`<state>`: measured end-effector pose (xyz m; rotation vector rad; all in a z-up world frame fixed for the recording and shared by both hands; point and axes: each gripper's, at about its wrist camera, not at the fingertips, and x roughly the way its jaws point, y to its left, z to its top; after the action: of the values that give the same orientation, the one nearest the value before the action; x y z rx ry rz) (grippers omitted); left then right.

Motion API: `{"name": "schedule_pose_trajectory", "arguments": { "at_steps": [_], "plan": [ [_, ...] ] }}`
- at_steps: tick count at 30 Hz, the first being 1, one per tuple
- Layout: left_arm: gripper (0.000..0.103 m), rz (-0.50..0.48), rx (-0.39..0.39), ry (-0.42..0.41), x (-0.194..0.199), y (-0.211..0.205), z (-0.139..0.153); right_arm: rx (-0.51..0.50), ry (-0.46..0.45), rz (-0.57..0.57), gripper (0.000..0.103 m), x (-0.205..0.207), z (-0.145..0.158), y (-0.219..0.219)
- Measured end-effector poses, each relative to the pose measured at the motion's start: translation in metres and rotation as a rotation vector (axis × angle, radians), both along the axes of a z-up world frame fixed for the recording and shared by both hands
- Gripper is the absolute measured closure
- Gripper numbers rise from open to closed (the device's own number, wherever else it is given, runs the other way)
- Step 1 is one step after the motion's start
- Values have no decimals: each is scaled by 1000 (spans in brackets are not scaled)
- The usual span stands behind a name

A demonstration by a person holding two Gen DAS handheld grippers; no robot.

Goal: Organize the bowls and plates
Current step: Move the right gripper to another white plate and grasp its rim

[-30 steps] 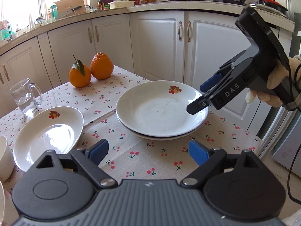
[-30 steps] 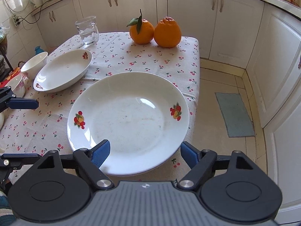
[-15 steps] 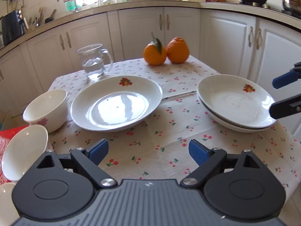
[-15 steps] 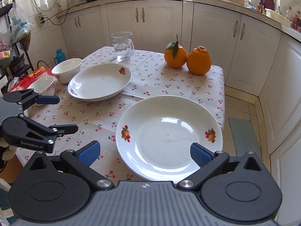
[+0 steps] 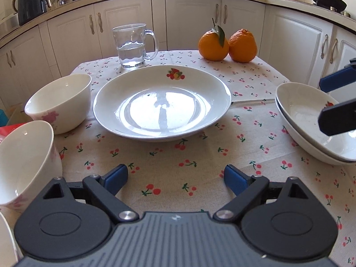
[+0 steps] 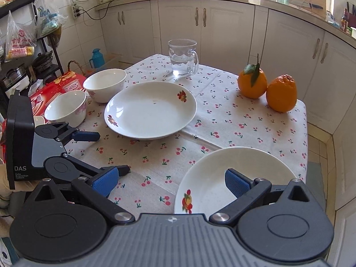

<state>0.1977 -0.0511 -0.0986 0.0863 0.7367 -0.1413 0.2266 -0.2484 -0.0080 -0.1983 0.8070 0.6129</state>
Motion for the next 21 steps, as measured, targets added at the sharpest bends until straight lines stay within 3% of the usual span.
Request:
{"name": "schedule_pose_trajectory", "arguments": {
  "at_steps": [4,21],
  "plan": [
    [0,19,-14,1,10,2,-3,-7,14,32,0,23,-4,14],
    [0,49,-16,-20,24,2,-5,-44,73,232,0,126,-16,72]
  ]
}}
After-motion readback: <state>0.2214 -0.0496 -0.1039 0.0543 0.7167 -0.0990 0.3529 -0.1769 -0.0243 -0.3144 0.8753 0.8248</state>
